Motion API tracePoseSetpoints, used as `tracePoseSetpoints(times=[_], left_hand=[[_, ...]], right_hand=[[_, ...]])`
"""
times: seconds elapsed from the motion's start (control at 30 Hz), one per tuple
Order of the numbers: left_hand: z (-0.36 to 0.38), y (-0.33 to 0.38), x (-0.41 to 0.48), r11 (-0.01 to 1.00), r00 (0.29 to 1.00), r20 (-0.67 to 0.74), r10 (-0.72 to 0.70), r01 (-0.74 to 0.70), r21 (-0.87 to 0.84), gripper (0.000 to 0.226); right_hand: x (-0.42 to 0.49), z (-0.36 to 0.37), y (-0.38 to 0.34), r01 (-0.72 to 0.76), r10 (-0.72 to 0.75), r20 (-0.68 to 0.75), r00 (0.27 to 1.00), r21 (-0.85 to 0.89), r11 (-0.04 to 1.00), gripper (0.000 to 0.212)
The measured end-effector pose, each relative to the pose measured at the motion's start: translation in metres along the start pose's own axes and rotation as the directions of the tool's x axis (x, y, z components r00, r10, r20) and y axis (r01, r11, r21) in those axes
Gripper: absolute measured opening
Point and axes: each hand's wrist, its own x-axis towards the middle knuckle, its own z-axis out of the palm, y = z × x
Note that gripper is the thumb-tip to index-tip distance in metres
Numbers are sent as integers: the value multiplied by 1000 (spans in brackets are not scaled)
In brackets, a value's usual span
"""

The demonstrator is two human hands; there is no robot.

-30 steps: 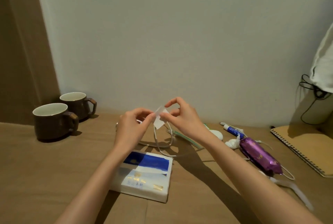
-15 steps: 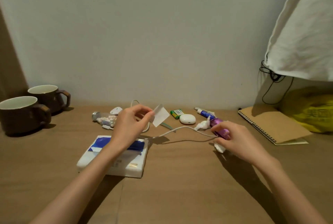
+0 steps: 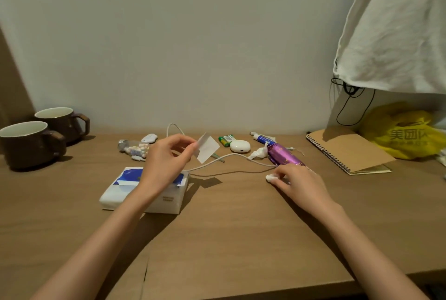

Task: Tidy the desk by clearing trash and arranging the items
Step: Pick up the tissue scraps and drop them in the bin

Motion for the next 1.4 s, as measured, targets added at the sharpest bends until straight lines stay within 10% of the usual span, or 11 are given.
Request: tracePoseSetpoints(times=[0.2,0.43,0.77,1.07,1.4], left_hand=[[-30,13,-19,999,999,-35,-28,28,-16,15],[-89,31,-77,994,983,-157,-101,107,30,16],[-183,33,-200,945,926,-262,-274,310,107,8],[-231,-24,-312,862,867,-105,-488,497,103,6],[-195,-191,-400,551,569,-27,-822,806,218,9]], right_hand=[[-8,-16,-37,98,-76,-81,994,305,947,27],[-38,-50,-126,326,-246,-215,945,688,648,15],[-109,-32,-235,323,-564,-67,823,872,367,17],[-172,35,-295,282,-783,119,610,891,356,19],[-197,209,-322,196,-657,555,510,669,717,26]])
